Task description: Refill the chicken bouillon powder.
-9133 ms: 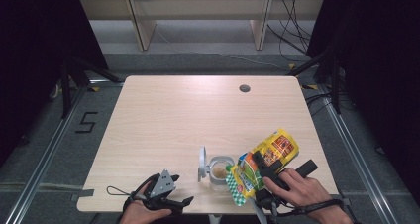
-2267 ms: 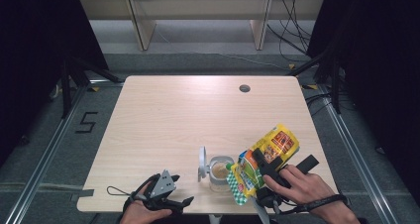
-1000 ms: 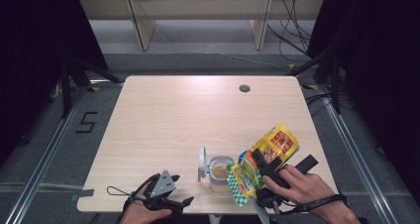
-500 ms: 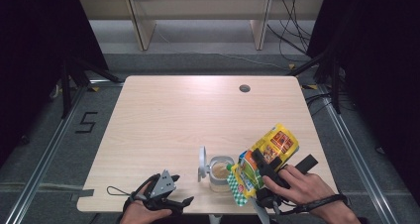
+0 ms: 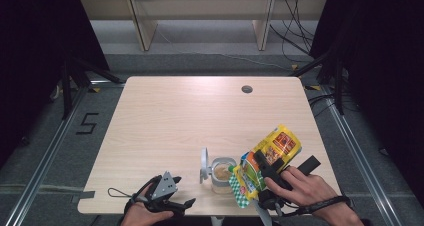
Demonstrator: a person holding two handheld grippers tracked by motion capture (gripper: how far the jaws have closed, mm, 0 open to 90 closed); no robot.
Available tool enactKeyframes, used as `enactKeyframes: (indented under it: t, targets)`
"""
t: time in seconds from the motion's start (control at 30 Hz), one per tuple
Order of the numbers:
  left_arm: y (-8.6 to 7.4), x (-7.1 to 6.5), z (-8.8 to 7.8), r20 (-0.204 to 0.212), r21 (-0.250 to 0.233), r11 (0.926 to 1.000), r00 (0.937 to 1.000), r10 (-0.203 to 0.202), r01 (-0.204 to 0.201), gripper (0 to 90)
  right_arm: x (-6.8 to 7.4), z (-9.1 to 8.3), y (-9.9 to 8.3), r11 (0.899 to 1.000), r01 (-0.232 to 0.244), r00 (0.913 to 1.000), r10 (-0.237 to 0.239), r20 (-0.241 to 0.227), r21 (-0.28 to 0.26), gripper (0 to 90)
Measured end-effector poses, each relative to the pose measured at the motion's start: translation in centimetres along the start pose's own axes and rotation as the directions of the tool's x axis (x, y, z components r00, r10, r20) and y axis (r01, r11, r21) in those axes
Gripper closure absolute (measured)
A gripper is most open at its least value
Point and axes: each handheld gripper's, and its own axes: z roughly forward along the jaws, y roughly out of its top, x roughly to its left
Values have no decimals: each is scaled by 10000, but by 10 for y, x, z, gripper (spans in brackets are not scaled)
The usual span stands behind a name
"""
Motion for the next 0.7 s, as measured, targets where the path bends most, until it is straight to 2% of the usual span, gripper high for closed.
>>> enactKeyframes:
  t: [0.07, 0.1, 0.13, 0.2, 0.23, 0.3, 0.33, 0.4, 0.63, 0.7]
  targets:
    - [0, 1, 1, -67, -139, 9996, 9997, 239, -240, 181, 0, 0, 0, 10000, -3, 10000, 2, 70, 24, 614]
    - [0, -1, 1, -49, -120, 9999, 10000, -55, 54, 180, 0, 0, 0, 10000, -2, 10000, 2, 88, 21, 614]
    - [0, 0, 1, -62, -122, 9999, 10000, -28, 28, 181, 0, 0, 0, 10000, -15, 10000, 15, -12, -30, 614]
    - [-1, -1, 1, -49, -123, 9999, 10000, -85, 84, 181, 0, -1, 0, 10000, -23, 10000, 23, 90, 13, 614]
    - [-1, -1, 1, -56, -124, 9999, 10000, -66, 65, 180, 0, 0, 0, 9999, -96, 9999, 96, -41, -36, 614]
    - [0, 1, 1, -40, -126, 9997, 9998, 213, -214, 181, 0, -1, 0, 10000, -23, 10000, 23, 87, 13, 614]
    - [0, 1, 1, -37, -124, 9997, 9998, 201, -202, 181, 0, 0, 0, 10000, -37, 10000, 37, -9, -38, 614]
    - [1, 1, 0, 26, 9, 9997, 9997, 233, -233, 180, 0, 0, 0, 10000, -26, 10000, 26, 82, 17, 615]
    - [0, 0, 1, -52, -137, 9999, 9999, 94, -95, 181, 0, -1, 0, 9999, -125, 9999, 125, 7, -34, 614]
    - [0, 1, 1, -41, -122, 9997, 9998, 206, -206, 181, 0, 0, 0, 9999, -100, 9999, 100, 12, -28, 614]
